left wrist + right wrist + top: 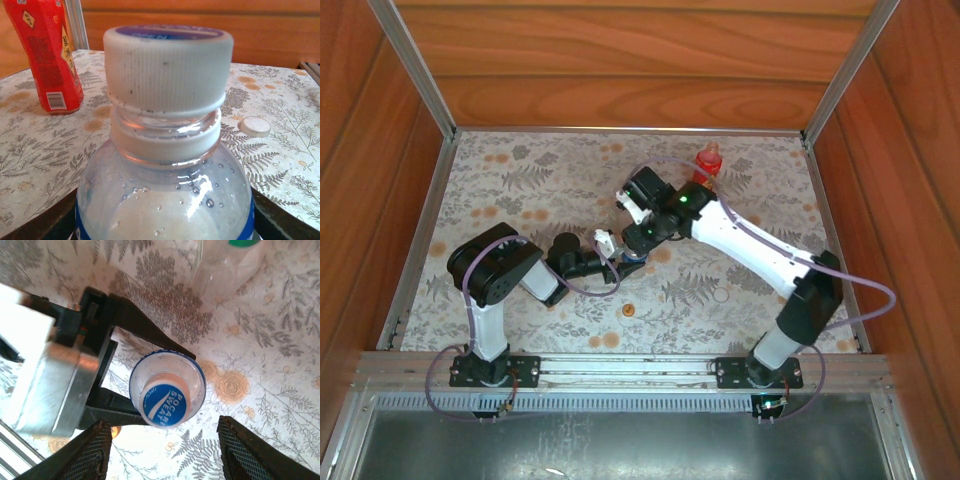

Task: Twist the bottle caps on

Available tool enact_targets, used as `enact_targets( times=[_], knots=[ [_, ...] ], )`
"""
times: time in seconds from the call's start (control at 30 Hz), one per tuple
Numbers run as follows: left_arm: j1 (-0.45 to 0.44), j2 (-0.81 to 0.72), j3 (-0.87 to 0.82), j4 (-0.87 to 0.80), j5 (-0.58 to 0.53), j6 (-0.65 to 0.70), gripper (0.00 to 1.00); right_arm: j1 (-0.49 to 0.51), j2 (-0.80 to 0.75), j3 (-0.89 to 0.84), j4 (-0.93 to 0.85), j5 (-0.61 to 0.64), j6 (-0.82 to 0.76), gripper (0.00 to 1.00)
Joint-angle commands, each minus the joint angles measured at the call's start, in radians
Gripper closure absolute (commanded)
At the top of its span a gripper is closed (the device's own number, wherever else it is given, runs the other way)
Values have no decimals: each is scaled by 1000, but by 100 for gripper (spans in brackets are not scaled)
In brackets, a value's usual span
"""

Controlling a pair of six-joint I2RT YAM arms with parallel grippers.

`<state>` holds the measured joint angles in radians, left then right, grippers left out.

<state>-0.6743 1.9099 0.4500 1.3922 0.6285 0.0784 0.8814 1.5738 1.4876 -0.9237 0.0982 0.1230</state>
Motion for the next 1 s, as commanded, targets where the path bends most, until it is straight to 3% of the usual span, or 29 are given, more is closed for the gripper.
enact_targets(
  times=[0.0, 0.13, 0.37, 0.97],
  knots=[
    [6, 28, -36, -163, 28, -42, 44, -32, -64, -56, 107, -63, 45, 43],
    [8, 30, -32, -163, 32, -42, 44, -84, -75, -101, 156, -172, 67, 52],
    [7, 34, -26, -164, 35, -47, 44, -117, -34, -113, 162, -211, 64, 65],
    [14, 26, -33, -164, 40, -55, 44, -145, 19, -192, 193, -282, 65, 82]
  ],
)
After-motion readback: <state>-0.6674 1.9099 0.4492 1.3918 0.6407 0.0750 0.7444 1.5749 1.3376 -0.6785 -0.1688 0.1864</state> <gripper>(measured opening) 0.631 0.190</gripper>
